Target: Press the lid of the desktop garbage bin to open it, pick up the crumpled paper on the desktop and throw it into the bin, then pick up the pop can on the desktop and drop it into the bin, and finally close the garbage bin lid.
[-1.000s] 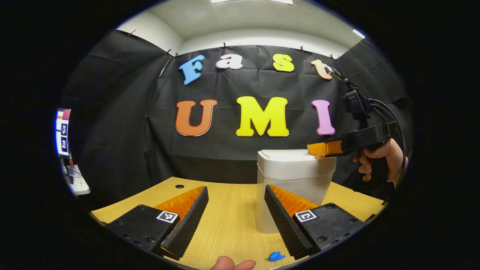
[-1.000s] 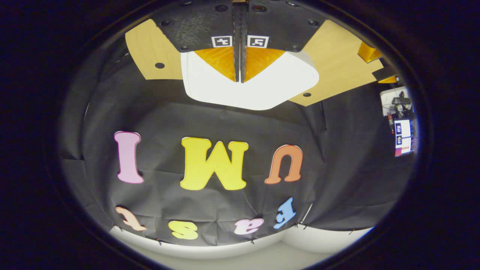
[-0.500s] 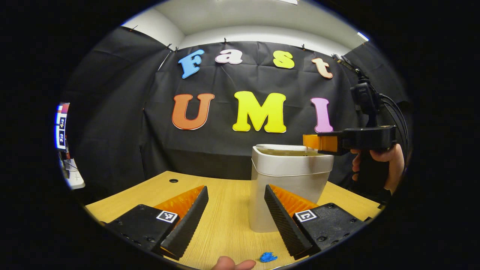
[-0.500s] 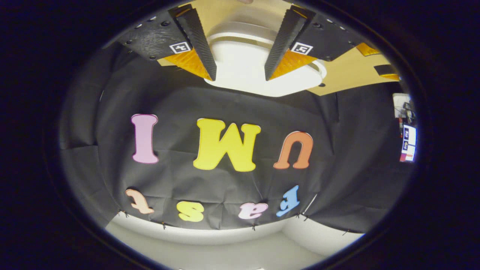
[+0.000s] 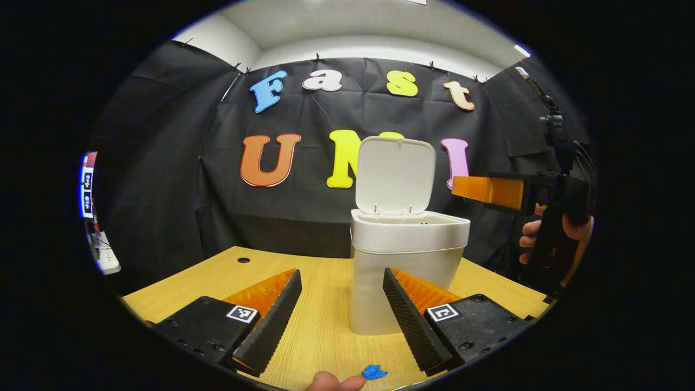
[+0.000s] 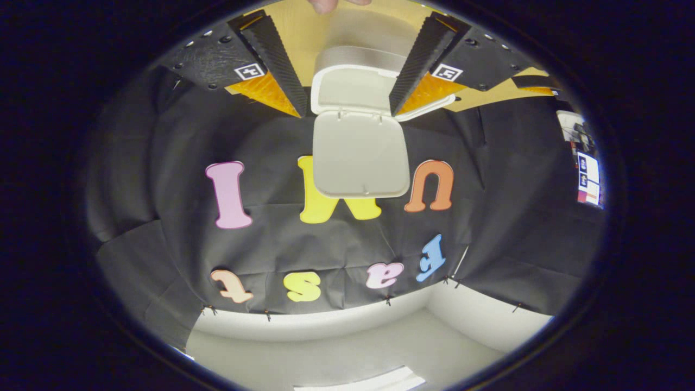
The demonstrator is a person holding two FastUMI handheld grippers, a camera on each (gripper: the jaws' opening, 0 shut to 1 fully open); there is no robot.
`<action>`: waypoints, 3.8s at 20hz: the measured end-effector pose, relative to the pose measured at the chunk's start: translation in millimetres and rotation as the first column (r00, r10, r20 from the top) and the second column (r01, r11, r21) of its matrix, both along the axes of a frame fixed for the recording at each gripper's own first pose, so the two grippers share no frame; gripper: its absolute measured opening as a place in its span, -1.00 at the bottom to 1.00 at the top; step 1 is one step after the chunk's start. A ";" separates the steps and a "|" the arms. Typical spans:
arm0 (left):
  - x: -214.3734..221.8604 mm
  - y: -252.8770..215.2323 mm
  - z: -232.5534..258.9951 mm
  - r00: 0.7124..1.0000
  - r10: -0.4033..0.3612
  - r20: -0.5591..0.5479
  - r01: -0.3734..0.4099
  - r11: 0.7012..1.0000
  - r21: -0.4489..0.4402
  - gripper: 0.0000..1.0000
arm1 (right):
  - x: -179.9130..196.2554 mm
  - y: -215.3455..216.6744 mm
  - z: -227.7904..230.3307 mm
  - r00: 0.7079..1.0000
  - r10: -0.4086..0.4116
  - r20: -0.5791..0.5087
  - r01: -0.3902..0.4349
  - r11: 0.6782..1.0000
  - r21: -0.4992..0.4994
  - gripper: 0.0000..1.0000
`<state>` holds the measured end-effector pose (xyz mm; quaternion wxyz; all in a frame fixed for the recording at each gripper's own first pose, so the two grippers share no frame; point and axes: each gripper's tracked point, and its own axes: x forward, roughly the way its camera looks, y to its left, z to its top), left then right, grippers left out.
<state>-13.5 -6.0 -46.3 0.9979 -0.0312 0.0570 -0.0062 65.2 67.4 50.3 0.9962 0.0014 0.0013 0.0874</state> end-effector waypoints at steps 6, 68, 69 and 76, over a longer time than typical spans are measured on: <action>-2.4 -5.8 -3.7 1.000 -0.016 -0.024 0.016 1.000 -0.004 0.94 | -35.5 -24.8 -8.9 0.999 -0.048 0.017 0.047 0.998 0.032 0.90; -28.0 -30.0 -73.9 0.976 -0.004 -0.219 0.000 1.000 -0.015 -0.30 | -142.8 -36.6 -269.6 0.896 -0.046 -0.442 0.040 0.999 -0.024 0.94; -25.7 -27.8 -68.9 0.979 -0.001 -0.205 -0.003 1.000 -0.018 -0.30 | -145.0 -35.7 -277.2 0.884 -0.049 -0.465 0.043 0.999 -0.025 0.94; -13.5 -15.0 -40.1 0.991 0.025 -0.128 -0.026 1.000 -0.005 -0.30 | -146.5 -40.7 -304.9 0.821 -0.060 -0.567 0.065 0.998 -0.010 0.90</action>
